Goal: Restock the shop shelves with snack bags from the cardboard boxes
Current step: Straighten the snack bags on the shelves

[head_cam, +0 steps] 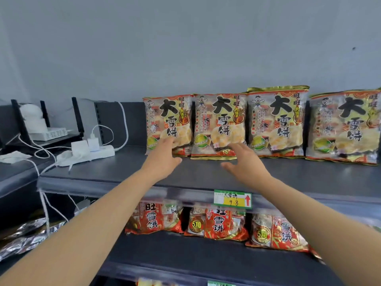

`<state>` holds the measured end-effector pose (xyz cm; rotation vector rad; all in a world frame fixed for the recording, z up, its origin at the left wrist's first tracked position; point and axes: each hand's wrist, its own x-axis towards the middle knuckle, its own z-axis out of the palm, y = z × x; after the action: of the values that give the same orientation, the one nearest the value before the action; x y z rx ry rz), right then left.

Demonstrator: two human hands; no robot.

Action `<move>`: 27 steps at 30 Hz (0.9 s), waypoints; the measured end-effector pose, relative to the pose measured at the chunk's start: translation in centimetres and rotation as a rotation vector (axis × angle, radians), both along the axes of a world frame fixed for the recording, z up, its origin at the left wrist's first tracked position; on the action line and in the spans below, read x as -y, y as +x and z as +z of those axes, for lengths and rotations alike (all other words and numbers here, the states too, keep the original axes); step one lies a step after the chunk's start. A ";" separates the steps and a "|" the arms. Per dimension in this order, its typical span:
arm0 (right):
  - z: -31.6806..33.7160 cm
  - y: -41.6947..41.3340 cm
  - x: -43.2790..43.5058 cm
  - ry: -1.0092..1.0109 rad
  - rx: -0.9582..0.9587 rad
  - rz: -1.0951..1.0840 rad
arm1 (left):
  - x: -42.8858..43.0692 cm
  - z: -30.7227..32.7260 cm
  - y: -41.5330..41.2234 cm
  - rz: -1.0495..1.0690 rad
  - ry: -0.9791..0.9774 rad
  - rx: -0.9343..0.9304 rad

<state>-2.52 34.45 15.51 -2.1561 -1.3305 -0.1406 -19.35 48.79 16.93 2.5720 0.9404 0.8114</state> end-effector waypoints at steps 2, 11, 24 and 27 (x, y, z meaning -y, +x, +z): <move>0.1 1.5 -2.4 -0.054 0.058 -0.037 | -3.0 0.0 0.8 0.015 0.055 -0.045; -1.0 6.5 -11.3 -0.318 0.100 -0.259 | -13.0 -1.0 6.8 -0.029 0.537 -0.454; -2.6 7.4 -17.1 -0.225 0.237 -0.522 | -19.2 -1.9 8.0 -0.148 0.950 -0.798; -2.7 6.9 -17.8 -0.234 0.276 -0.540 | -20.0 -1.9 7.6 -0.138 0.958 -0.831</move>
<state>4.41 52.28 12.80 -2.7345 -0.8993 -0.5347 -11.80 68.78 15.05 3.9063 0.5741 0.0716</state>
